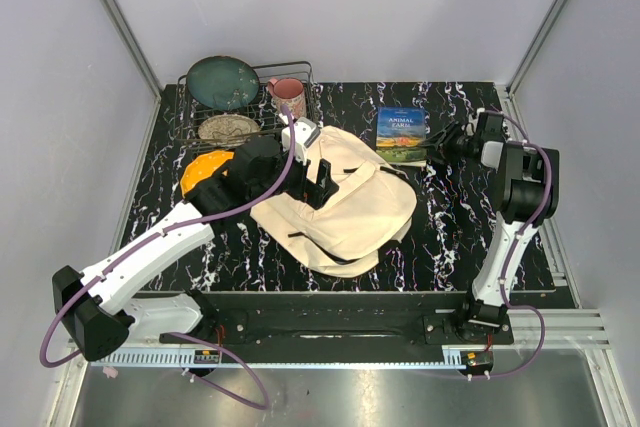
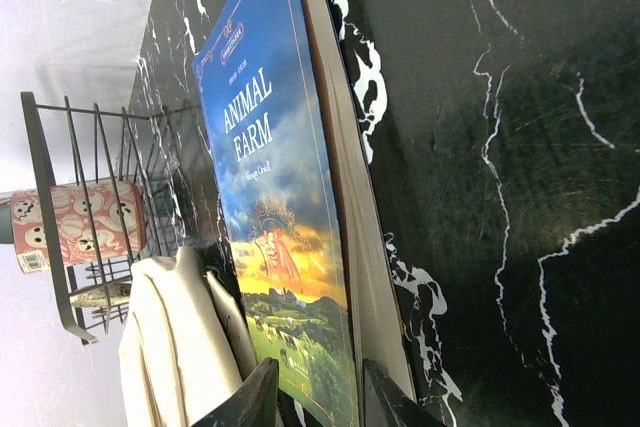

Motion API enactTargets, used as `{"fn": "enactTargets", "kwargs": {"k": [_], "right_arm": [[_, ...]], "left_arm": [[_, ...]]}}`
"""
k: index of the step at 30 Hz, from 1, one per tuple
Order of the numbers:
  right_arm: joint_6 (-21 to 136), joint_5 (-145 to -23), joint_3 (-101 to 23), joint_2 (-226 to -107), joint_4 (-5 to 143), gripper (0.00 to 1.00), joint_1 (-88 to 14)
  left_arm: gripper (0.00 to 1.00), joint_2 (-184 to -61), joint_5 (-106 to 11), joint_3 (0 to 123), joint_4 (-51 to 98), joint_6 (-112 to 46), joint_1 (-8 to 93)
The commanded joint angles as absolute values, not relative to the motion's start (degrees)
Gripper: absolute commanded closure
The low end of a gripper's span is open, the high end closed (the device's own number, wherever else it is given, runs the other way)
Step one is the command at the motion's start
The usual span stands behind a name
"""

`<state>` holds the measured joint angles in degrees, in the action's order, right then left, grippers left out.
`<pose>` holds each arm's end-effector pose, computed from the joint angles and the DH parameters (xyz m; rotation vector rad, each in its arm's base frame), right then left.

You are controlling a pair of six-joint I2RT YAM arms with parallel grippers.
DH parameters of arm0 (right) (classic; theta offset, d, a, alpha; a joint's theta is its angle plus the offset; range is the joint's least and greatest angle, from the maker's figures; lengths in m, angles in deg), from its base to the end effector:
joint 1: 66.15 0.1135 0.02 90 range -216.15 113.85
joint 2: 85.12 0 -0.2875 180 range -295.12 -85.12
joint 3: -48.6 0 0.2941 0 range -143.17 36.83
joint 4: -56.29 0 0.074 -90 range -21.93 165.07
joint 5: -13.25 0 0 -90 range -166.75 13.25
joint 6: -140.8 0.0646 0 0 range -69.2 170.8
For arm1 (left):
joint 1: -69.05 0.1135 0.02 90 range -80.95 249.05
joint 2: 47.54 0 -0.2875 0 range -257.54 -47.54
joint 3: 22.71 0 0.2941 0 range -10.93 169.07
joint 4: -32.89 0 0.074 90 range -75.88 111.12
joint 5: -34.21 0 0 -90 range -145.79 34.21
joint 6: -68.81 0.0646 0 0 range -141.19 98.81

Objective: Pack the student bag
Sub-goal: Pick up the book from the center of the board.

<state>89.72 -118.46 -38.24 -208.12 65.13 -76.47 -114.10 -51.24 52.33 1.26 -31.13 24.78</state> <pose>0.5001 -0.0474 0.0947 0.6370 2.2735 1.0996 0.2283 -0.2297 0.3662 0.6529 1.9326 -0.6853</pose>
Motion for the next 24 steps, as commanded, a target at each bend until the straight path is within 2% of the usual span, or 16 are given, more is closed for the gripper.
{"fn": "enactTargets", "kwargs": {"k": [1, 5, 8, 10, 17, 24], "right_arm": [[91.23, -120.87, -38.23, -209.04, 61.83, 0.58, -75.55], [91.93, -121.04, -38.58, -209.39, 61.03, 0.62, -75.46], [92.37, -120.96, -38.85, -209.66, 60.95, 0.81, -75.46], [92.38, -119.82, -38.33, -209.31, 60.95, 1.00, -75.46], [92.28, -112.96, -30.77, -199.22, 59.38, 1.00, -77.04], [98.43, -118.75, -25.58, -186.39, 54.18, 1.00, -81.44]], "left_arm": [[0.01, -113.63, -50.52, 54.19, 3.19, -31.83, 25.02], [0.01, -113.63, -50.61, 54.19, 3.19, -31.83, 25.10], [0.01, -113.81, -50.43, 54.19, 3.10, -31.83, 25.01], [0.01, -113.81, -50.34, 54.28, 3.10, -31.74, 25.10], [0.01, -112.67, -52.01, 53.40, 3.36, -32.26, 25.02], [0.01, -112.49, -53.60, 51.73, 7.40, -34.99, 25.28]]}}
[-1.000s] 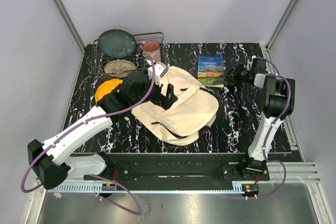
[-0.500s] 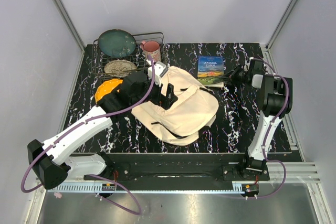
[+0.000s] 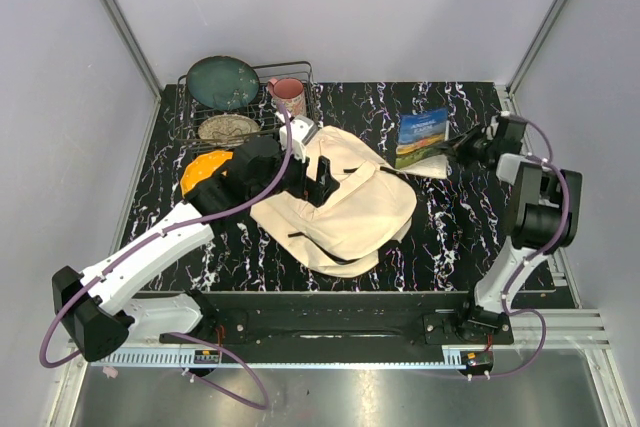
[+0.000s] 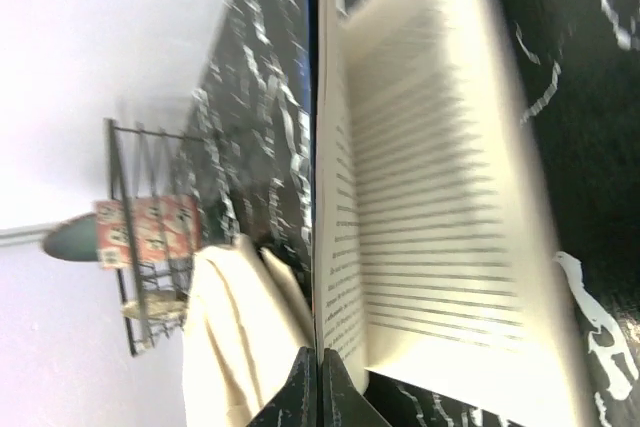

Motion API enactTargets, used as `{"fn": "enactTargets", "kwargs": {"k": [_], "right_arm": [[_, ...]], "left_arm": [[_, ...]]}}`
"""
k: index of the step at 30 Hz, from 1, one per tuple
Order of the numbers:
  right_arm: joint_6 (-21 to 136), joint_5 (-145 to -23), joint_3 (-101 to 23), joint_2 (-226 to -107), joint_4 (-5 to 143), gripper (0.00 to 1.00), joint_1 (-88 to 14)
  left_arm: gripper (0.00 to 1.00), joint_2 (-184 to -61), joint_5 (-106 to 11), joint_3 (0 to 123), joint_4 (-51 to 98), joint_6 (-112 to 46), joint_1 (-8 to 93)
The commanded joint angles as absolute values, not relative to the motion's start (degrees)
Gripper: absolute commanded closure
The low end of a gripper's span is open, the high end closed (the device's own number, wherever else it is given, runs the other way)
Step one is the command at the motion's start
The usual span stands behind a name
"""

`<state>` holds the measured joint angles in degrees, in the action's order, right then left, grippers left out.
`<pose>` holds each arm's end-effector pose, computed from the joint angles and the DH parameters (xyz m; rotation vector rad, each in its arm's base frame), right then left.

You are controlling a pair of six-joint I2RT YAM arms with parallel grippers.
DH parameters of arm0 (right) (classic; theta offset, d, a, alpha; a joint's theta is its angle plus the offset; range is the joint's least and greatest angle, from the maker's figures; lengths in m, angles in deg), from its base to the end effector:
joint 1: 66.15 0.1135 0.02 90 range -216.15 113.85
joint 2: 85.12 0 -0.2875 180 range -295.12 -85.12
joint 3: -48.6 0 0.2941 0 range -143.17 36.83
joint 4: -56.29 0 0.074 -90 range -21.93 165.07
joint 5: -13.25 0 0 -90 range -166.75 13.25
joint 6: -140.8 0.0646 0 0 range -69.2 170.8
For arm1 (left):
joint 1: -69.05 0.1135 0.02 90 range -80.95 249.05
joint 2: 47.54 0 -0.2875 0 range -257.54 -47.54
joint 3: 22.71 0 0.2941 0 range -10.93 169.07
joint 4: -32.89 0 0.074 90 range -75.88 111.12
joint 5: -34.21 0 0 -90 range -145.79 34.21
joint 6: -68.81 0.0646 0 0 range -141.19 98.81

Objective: Pack the student bag
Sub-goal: Pick up the book from the center of the board.

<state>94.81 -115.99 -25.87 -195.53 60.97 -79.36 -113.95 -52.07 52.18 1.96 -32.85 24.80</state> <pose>0.4499 -0.0636 0.1296 0.7616 2.1745 1.0590 0.2290 -0.2289 0.3675 0.6115 1.9347 -0.6942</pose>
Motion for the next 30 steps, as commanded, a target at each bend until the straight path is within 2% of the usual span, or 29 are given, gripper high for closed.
{"fn": "enactTargets", "kwargs": {"k": [1, 11, 18, 24, 30], "right_arm": [[98.61, -119.45, -25.32, -185.15, 54.09, 1.00, -81.53], [101.16, -124.03, -26.81, -171.70, 55.23, 1.00, -81.53], [106.77, -131.93, -25.05, -163.80, 51.02, 1.00, -81.35], [108.20, -139.14, -20.66, -157.47, 50.66, 1.00, -79.51], [106.27, -140.91, -8.12, -149.81, 54.26, 1.00, -73.10]], "left_arm": [[0.01, -112.58, -53.51, 51.73, 7.49, -35.60, 25.45], [0.01, -113.72, -53.77, 50.68, 9.51, -42.19, 27.12], [0.01, -111.00, -47.63, 45.85, 18.63, -50.19, 34.05], [0.01, -109.32, -40.51, 41.45, 26.64, -55.82, 39.51], [0.01, -113.36, -30.05, 39.78, 31.22, -59.33, 40.04]]}}
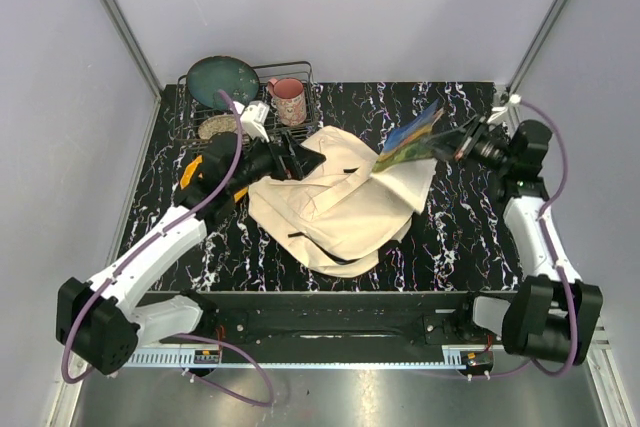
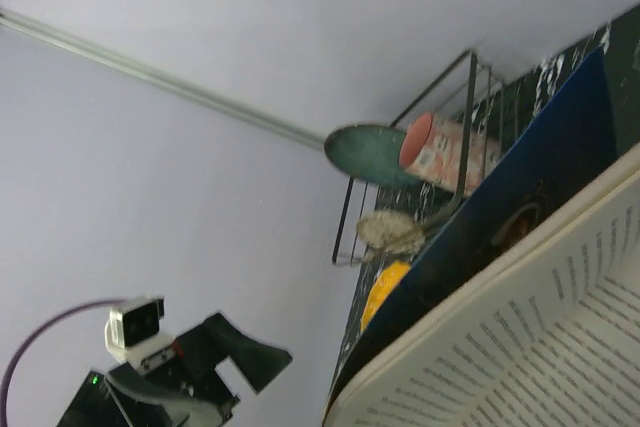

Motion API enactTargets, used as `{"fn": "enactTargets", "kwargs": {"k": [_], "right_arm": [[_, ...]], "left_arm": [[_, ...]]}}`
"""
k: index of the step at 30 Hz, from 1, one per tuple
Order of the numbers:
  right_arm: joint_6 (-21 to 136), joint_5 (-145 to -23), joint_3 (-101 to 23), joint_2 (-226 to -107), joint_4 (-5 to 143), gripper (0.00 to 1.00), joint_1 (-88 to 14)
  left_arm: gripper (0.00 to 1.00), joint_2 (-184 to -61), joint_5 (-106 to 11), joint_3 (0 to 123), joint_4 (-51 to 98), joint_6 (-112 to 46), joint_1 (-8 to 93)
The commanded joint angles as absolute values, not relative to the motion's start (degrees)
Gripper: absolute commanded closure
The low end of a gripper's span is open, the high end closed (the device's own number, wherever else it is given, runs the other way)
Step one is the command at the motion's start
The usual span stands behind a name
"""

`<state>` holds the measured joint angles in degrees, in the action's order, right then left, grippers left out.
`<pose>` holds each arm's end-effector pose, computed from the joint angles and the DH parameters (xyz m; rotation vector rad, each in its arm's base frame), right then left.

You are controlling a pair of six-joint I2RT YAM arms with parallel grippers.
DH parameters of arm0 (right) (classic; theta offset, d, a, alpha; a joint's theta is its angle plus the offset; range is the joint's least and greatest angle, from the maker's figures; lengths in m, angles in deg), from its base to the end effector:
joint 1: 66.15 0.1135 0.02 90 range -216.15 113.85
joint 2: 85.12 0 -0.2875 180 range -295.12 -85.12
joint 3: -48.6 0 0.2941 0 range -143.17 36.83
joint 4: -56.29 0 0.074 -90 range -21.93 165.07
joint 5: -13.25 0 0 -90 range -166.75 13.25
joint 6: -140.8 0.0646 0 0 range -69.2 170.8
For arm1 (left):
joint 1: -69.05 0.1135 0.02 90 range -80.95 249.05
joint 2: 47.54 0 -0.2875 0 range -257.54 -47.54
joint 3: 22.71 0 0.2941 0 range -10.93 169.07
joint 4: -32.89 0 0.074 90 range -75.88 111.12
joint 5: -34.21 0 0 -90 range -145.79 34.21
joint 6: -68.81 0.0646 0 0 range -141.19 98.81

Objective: Pack the student bag
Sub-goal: Pick up the book from the center of the board.

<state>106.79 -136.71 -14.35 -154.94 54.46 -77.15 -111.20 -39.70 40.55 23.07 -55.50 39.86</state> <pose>0.3236 -0.0059 0.3388 0.1800 1.8193 1.4279 0.2710 -0.1719 0.3450 0.1358 1.8586 -1.0364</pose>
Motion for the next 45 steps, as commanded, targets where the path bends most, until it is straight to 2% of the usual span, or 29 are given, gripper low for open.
{"fn": "enactTargets", "kwargs": {"k": [1, 6, 15, 26, 37, 45], "right_arm": [[106.00, -140.47, -6.35, -148.85, 55.92, 1.00, -72.04], [108.28, -138.18, 7.43, -143.13, 54.45, 1.00, -70.19], [105.73, -132.91, 16.95, -137.15, 61.91, 1.00, -70.19], [102.75, -121.31, 22.14, -131.35, 76.94, 1.00, -70.19], [101.61, -121.04, 25.57, -134.77, 73.43, 1.00, -70.19], [100.20, -121.66, 26.28, -138.90, 71.06, 1.00, -70.19]], "left_arm": [[0.01, -114.76, -29.26, 39.34, 32.18, -60.99, 40.13], [0.01, -119.25, -25.57, 37.06, 36.41, -63.90, 40.04], [0.01, -130.50, -18.01, 38.28, 41.86, -64.79, 37.85], [0.01, -141.40, -19.14, 43.38, 38.17, -63.82, 30.82], [0.01, -147.73, -25.03, 51.11, 22.45, -55.56, 26.95], [0.03, -152.56, -23.45, 54.19, 22.08, -55.56, 24.66]]}}
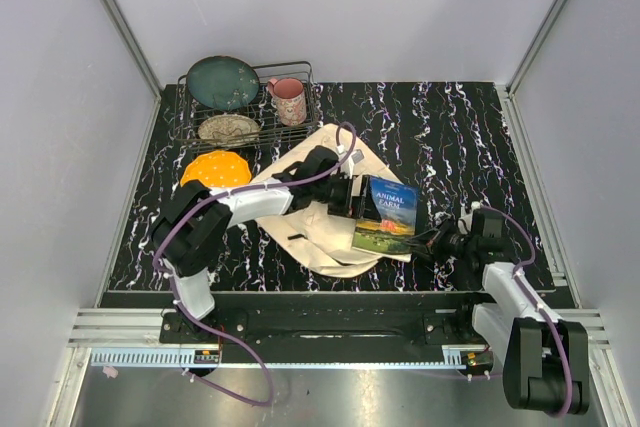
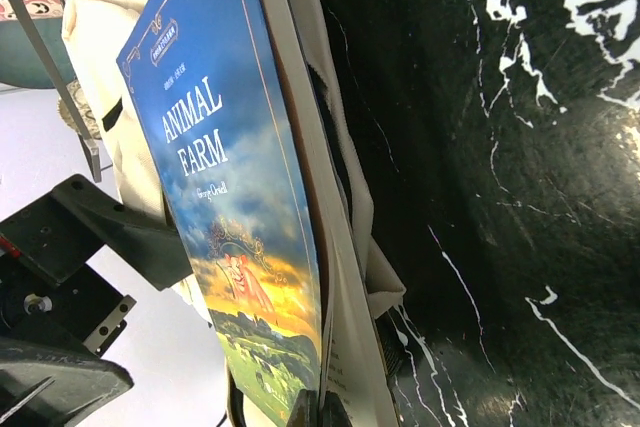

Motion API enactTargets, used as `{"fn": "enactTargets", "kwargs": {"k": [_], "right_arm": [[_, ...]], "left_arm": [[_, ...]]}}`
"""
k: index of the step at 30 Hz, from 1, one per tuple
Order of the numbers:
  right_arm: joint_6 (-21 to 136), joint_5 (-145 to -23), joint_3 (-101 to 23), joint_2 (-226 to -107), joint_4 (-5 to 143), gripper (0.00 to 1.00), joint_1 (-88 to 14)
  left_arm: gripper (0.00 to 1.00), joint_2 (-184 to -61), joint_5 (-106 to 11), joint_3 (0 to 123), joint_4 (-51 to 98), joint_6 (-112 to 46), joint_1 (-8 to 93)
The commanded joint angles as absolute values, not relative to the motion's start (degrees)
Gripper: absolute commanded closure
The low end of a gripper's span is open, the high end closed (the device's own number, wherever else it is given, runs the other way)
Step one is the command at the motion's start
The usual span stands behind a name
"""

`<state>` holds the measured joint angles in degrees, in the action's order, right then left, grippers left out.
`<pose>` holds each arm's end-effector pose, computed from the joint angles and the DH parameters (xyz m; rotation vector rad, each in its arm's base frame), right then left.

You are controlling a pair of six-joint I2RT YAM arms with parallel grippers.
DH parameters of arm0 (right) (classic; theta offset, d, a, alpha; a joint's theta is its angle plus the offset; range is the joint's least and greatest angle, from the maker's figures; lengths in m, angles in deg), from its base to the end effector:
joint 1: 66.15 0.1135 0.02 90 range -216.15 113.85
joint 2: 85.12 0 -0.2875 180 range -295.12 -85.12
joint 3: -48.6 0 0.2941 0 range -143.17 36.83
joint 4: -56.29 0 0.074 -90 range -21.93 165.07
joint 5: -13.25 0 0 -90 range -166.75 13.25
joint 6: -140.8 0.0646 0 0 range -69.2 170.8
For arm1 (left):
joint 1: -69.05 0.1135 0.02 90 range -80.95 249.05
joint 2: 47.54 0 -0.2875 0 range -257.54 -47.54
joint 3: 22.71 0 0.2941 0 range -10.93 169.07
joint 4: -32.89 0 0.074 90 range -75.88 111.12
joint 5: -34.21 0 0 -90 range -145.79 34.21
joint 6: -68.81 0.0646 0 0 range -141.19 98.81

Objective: Pack the student bag
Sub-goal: Pick up the book from the center of the board.

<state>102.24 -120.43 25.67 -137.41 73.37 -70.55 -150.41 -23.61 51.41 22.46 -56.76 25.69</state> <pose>0.1865 0.0304 0.1093 0.7967 2.3375 1.2849 0.2975 -0.3282 0.1710 0.5076 2.4519 -1.3014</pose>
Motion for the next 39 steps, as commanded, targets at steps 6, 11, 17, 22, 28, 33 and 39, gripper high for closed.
{"fn": "enactTargets", "kwargs": {"k": [6, 11, 17, 22, 28, 33, 39], "right_arm": [[98.27, -122.62, 26.10, -143.29, 69.21, 1.00, -70.10], [96.07, -124.64, 25.75, -148.30, 66.51, 1.00, -70.19], [92.47, -127.36, 24.35, -153.05, 64.90, 1.00, -70.10], [92.55, -128.25, 24.26, -154.20, 63.41, 1.00, -70.10], [95.36, -126.50, 21.63, -148.76, 64.99, 0.66, -70.10], [102.36, -122.46, 18.55, -137.53, 67.19, 0.31, -70.10], [111.61, -121.05, 17.32, -128.98, 63.32, 0.23, -68.79]], "left_arm": [[0.05, -154.67, -22.66, 55.95, 22.17, -55.82, 24.31], [0.10, -156.17, -21.17, 57.27, 23.22, -56.26, 23.96], [0.30, -157.92, -19.14, 59.73, 26.65, -57.23, 23.70], [0.81, -159.60, -18.62, 62.80, 26.13, -56.61, 23.78], [1.00, -155.74, -22.39, 61.67, 26.48, -55.47, 24.05], [1.00, -143.54, -30.37, 57.72, 28.48, -55.73, 27.64], [1.00, -129.20, -40.31, 52.70, 31.66, -57.49, 32.48]]}}
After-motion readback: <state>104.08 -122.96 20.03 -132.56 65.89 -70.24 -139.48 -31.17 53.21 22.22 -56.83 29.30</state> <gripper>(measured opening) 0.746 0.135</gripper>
